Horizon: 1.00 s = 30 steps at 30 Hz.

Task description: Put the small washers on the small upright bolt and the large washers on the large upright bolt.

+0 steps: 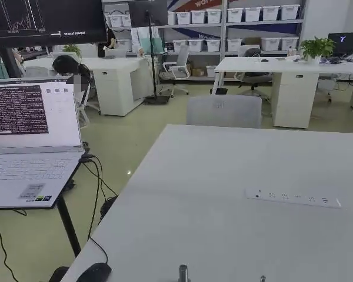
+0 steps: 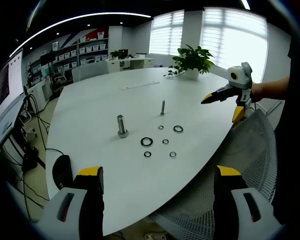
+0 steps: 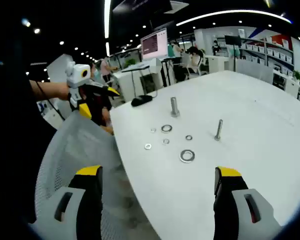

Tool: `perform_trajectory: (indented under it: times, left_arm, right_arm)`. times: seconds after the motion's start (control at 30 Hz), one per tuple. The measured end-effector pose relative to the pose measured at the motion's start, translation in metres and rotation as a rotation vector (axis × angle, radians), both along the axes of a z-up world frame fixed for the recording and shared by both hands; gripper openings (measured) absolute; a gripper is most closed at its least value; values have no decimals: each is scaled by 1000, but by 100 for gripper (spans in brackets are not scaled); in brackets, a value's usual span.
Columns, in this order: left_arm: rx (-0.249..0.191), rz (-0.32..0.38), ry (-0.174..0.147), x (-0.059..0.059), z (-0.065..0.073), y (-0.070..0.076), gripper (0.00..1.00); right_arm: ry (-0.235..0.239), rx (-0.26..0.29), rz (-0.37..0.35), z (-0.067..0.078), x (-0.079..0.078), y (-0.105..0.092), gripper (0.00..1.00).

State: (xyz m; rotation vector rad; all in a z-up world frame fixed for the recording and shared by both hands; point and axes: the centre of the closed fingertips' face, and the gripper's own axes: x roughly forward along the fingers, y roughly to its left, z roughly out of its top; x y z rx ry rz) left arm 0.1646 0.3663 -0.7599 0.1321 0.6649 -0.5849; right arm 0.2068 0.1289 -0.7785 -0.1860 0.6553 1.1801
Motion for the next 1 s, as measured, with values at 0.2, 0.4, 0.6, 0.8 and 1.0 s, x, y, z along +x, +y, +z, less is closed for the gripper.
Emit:
perform_trajectory:
  times: [0.2,0.4,0.6,0.8,1.0]
  left_arm:
    - [-5,2,-1,1,3,-3,89]
    - [-27,16,-10,2,9,-1,89]
    - [-9,9,6,0,3,2,89]
    - [-4,6,7,0,3,3,88]
    - [-11,18,5,2,4,5,88]
  right_arm:
    - [5,4,9,-3,-3,3,91]
    - [7,3,4,-3,-5,1,91]
    - [13,0,-15,-5,-1,-3,91]
    - [18,-14,2,-8,-2,1,91]
    - [19,-11,6,-5,1,10,91]
